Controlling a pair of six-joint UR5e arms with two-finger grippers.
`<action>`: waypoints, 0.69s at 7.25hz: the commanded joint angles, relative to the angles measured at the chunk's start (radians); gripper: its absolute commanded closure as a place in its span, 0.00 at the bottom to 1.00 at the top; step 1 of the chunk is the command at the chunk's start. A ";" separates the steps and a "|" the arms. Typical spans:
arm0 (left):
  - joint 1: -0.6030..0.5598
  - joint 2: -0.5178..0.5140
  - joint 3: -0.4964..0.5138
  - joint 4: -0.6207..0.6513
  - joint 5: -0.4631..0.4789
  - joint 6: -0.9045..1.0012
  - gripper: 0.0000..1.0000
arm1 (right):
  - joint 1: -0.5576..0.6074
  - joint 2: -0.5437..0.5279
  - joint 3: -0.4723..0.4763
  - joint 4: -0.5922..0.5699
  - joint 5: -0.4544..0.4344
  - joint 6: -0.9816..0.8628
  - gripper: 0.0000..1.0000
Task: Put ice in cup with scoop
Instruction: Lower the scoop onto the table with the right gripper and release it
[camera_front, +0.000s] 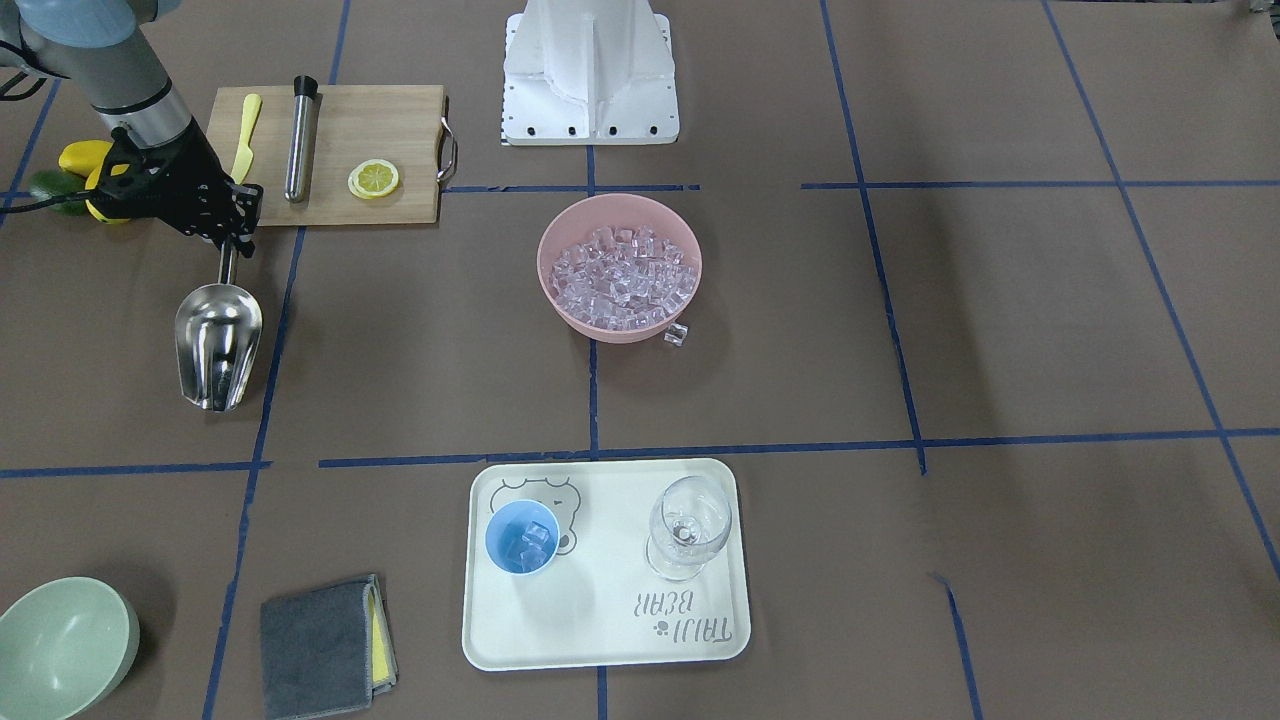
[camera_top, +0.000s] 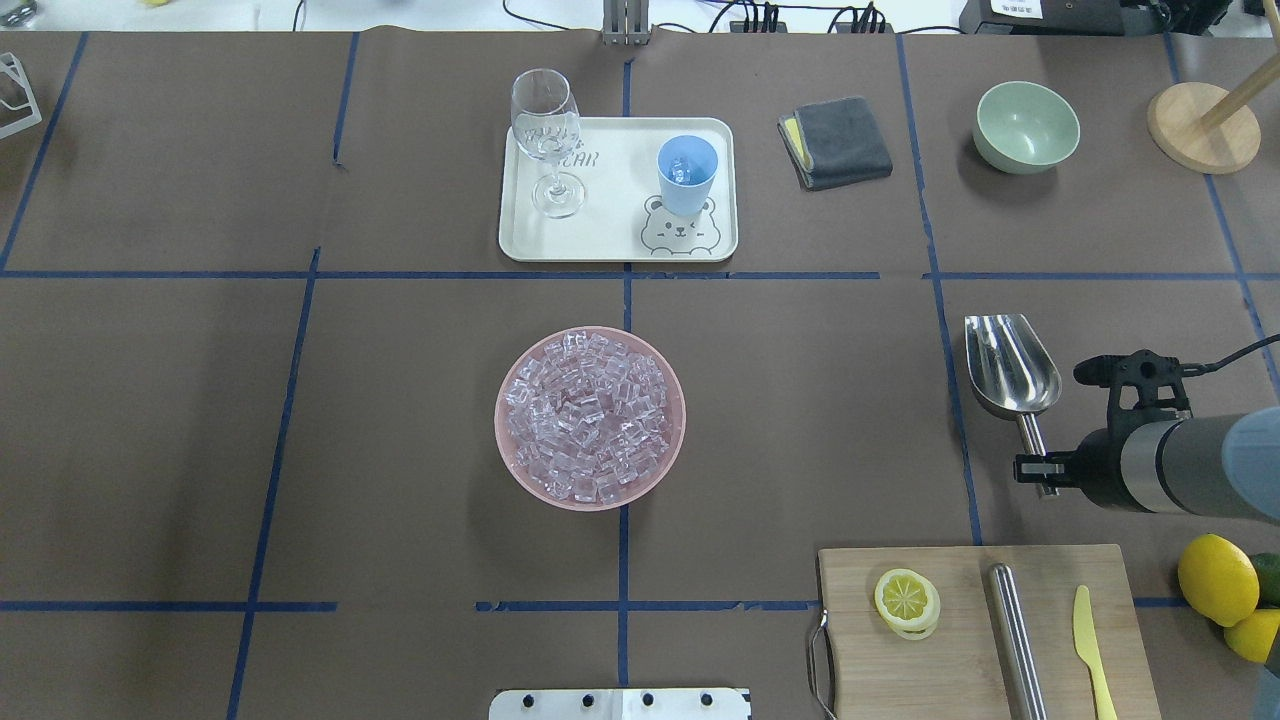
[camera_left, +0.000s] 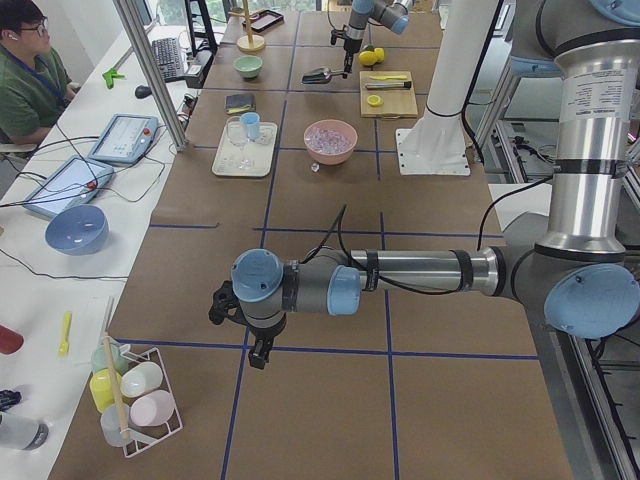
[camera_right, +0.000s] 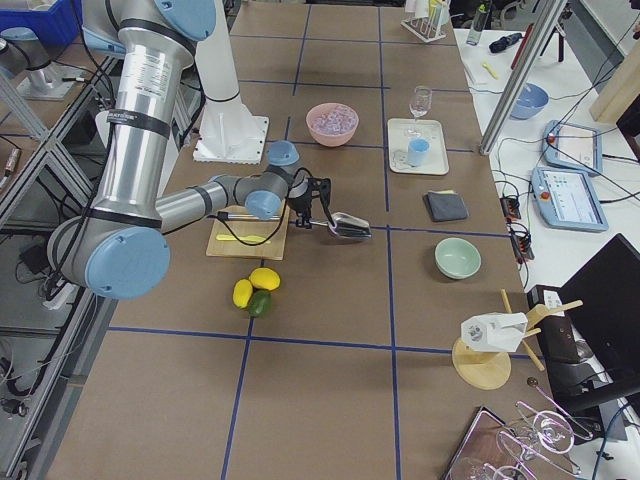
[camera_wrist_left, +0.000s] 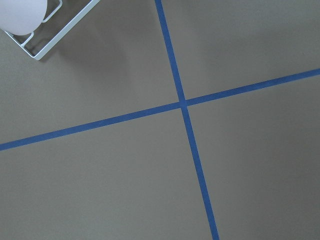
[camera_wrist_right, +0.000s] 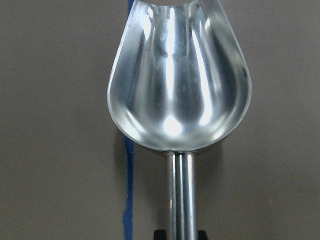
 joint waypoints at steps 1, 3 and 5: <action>0.000 0.000 0.000 0.000 0.001 0.000 0.00 | -0.016 0.005 -0.031 0.026 -0.011 0.003 1.00; 0.000 0.000 0.000 -0.002 0.001 0.000 0.00 | -0.036 0.005 -0.041 0.026 -0.043 0.003 1.00; 0.000 -0.002 0.000 -0.002 0.001 0.000 0.00 | -0.046 0.010 -0.043 0.026 -0.057 0.001 0.30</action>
